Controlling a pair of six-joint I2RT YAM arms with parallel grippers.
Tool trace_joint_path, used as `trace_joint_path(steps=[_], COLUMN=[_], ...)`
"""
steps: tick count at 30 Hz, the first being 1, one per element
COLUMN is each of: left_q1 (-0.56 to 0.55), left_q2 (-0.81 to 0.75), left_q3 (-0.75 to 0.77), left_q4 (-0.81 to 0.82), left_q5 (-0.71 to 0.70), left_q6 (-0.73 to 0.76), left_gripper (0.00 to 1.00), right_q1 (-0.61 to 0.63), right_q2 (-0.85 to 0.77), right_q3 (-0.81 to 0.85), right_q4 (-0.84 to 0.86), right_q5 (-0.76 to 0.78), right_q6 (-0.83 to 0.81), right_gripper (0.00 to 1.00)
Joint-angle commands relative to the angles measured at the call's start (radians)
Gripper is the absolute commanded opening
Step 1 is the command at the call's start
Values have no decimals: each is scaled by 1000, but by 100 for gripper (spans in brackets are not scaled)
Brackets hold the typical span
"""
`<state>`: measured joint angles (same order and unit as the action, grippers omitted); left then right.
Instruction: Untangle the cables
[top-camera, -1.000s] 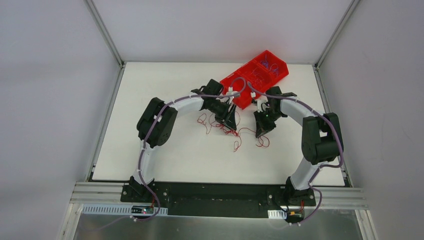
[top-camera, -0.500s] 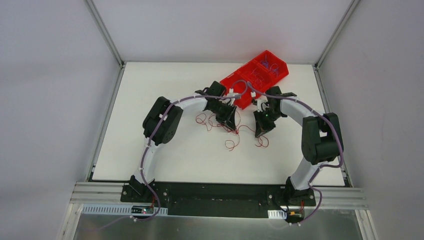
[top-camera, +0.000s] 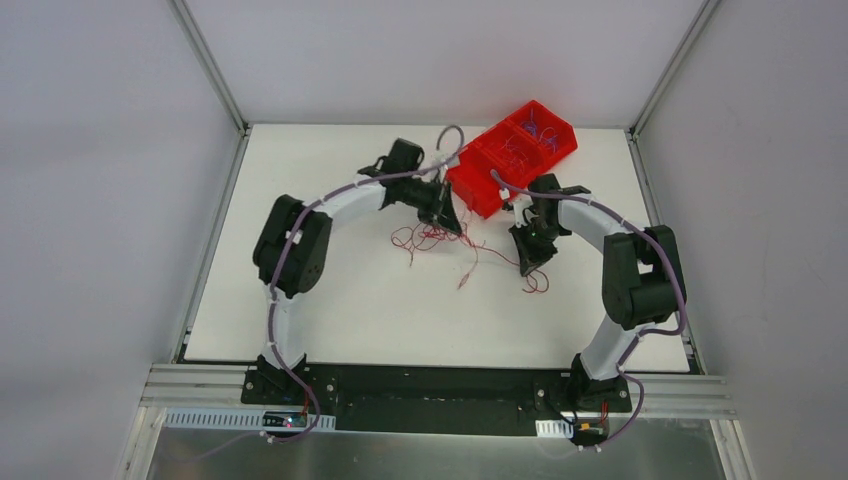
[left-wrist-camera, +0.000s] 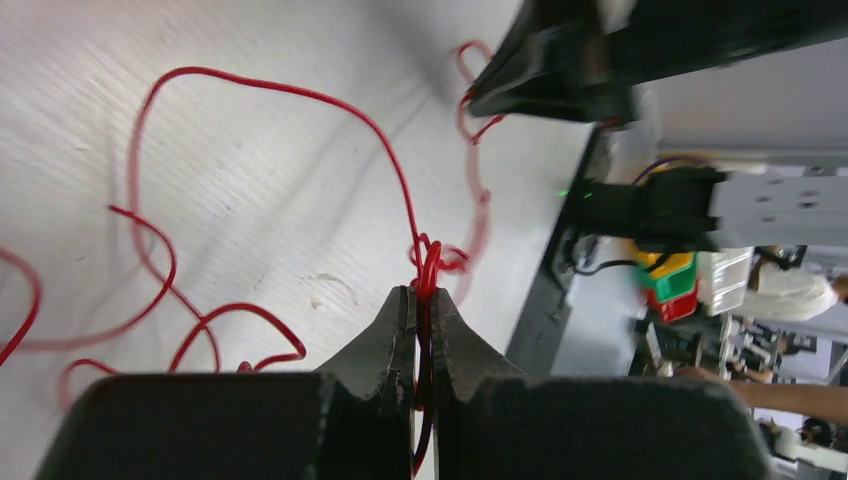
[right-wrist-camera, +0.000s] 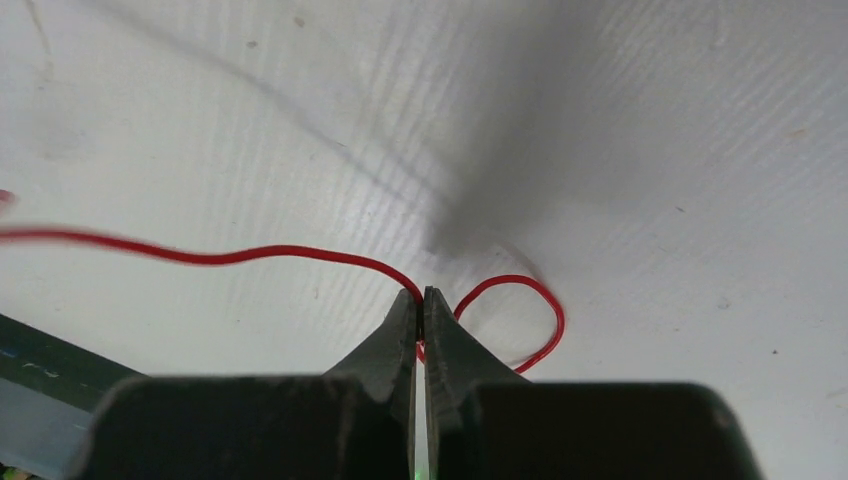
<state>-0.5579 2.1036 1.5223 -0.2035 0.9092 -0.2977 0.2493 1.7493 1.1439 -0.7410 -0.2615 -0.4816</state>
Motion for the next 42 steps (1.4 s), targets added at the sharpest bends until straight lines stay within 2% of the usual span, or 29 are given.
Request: trace_joint_path(steps=[1,7,14,20,23,24,25,26,27,28,30,34,38,42], left_q1=[121,220,348,392,390,389,389,386,380,372,352,324,322,317], left_q2=[-257,-373,-410,-441,-467,-476,-487,-494,-503,-510,-525,-555,-572,-579], left_q3=[-6,-26,1,93,41,13,-14,-37,-52,-64,-85,-115,-110,-99], left_q4=[260,601,955,982,957,952,951,951,953,954,950,896,857,841], left_q5=[220,333,303,290,285,283,279,274,275,280,293,317,331,354], left_q6=[-269,-645,-1028,-1086,-1058,-1048,-1044,-1043,-1042,-1036,-1018,-960,-927,-919], left_gripper=[0,0,0,0,0,0,0,0,0,0,0,0,0,0], right_q1=[-7,-8,-8,-17,-22,-21,-21,-20,-18,-14,0,57,133,199], right_q2=[-14,-62,-81,-105,-131,-148,-166,-182,-197,-209,-239,-272,-274,-257], right_q3=[-18,-45,-65,-40,41,67,110,145,175,203,244,283,310,332], right_q4=[-39,-18,-12,-58,-109,-115,-122,-132,-141,-148,-142,-17,200,378], right_q5=[121,122,108,-37,-172,-217,-261,-299,-334,-359,-400,-441,-451,-448], right_q6=[-40,-28,-25,-51,-48,-33,-17,1,24,47,82,159,288,341], right_gripper=[0,0,0,0,2,6,14,34,50,62,76,82,82,80])
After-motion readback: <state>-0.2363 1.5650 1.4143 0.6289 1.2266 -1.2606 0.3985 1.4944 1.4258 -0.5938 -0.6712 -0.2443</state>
